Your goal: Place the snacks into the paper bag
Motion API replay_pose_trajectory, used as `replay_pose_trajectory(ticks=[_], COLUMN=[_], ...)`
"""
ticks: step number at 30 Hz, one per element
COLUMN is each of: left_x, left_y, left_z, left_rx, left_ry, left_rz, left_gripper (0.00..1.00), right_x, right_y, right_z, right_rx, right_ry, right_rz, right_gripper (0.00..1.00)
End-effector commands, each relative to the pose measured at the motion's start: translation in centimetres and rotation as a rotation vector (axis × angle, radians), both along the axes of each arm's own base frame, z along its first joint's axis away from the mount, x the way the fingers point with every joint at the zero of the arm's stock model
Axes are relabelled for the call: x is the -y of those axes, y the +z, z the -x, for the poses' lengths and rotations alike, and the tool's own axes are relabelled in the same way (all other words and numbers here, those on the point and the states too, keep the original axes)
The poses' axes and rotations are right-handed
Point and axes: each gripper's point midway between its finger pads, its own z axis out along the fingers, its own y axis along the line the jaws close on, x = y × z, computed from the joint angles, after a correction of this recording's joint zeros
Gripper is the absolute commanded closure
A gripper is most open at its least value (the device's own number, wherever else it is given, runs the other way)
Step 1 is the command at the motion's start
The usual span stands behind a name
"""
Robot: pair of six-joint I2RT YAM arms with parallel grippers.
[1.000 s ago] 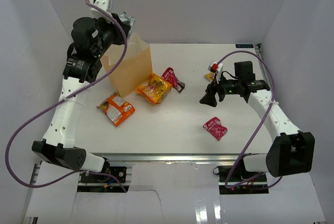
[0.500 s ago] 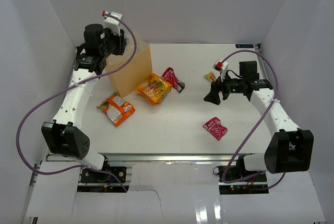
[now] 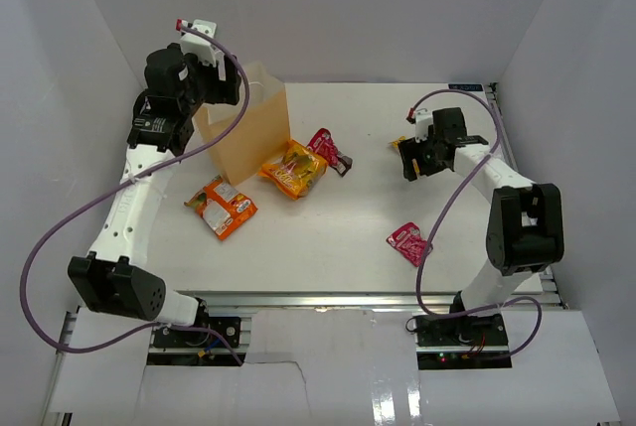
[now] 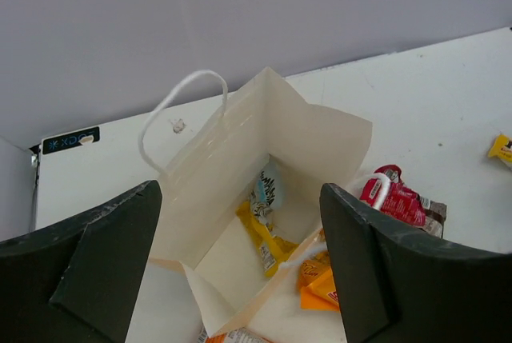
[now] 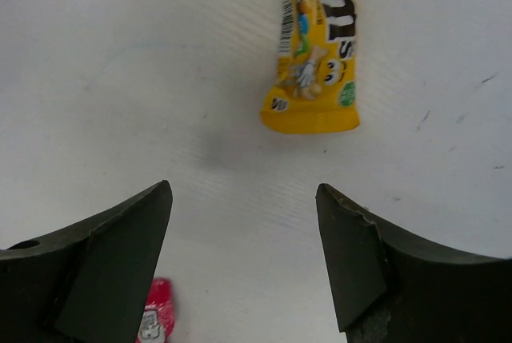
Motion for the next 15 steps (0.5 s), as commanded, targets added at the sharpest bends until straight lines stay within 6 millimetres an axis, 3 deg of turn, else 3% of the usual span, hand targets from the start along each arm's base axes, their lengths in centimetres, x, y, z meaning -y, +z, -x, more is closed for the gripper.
replay_pose_trajectory(ticks=[1, 3, 4, 5, 7, 8, 9, 10, 12, 13, 15], left_x=[-1.1, -1.1, -1.4, -1.4, -1.6, -1.3, -1.0, -0.9, 0.5, 0.9, 1.8], left_y=[5.5, 5.7, 6.4, 6.5, 6.4, 6.3, 4.6, 5.3, 4.4, 2.5, 2.5], left_z=[2.9, 4.0, 5.4, 6.1, 8.7, 9.7, 10.4, 12.4, 14.4, 15.0, 17.3], left_rx=[0.127, 0.123, 0.127, 0.110, 0.078, 0.059, 0.015, 0.036, -0.002, -0.043, -0.058], left_ry=[0.049, 0.057, 0.069, 0.086, 0.097, 0.098, 0.092, 0.073, 0.005, 0.000, -0.054], left_rz=[0.058, 0.100, 0.129, 0.194, 0.256, 0.321, 0.348, 0.395, 0.489, 0.519, 0.617], left_gripper=[0.09, 0.07, 0.06, 0.03, 0.02, 0.02, 0.02, 0.02, 0.02, 0.02, 0.02], right_x=[1.5, 1.4, 1.4, 1.3, 1.1, 1.1, 1.1, 1.0, 0.7, 0.7, 0.8], right_y=[2.5, 1.2, 1.7, 0.2, 0.3, -1.4, -1.9, -2.2, -2.9, -3.1, -3.4], right_z=[-5.5, -6.7, -7.8, -8.3, -9.9, -9.9, -10.2, -10.4, -10.7, -10.8, -10.9], right_rx=[0.174, 0.162, 0.180, 0.148, 0.150, 0.107, 0.096, 0.089, 0.073, 0.072, 0.068], right_ry=[-0.094, -0.089, -0.089, -0.088, -0.089, -0.085, -0.087, -0.086, -0.081, -0.083, -0.091], right_rz=[0.125, 0.156, 0.160, 0.172, 0.177, 0.186, 0.187, 0.183, 0.176, 0.176, 0.176], right_gripper=[0.21, 0.22, 0.22, 0.22, 0.25, 0.26, 0.27, 0.28, 0.33, 0.35, 0.42])
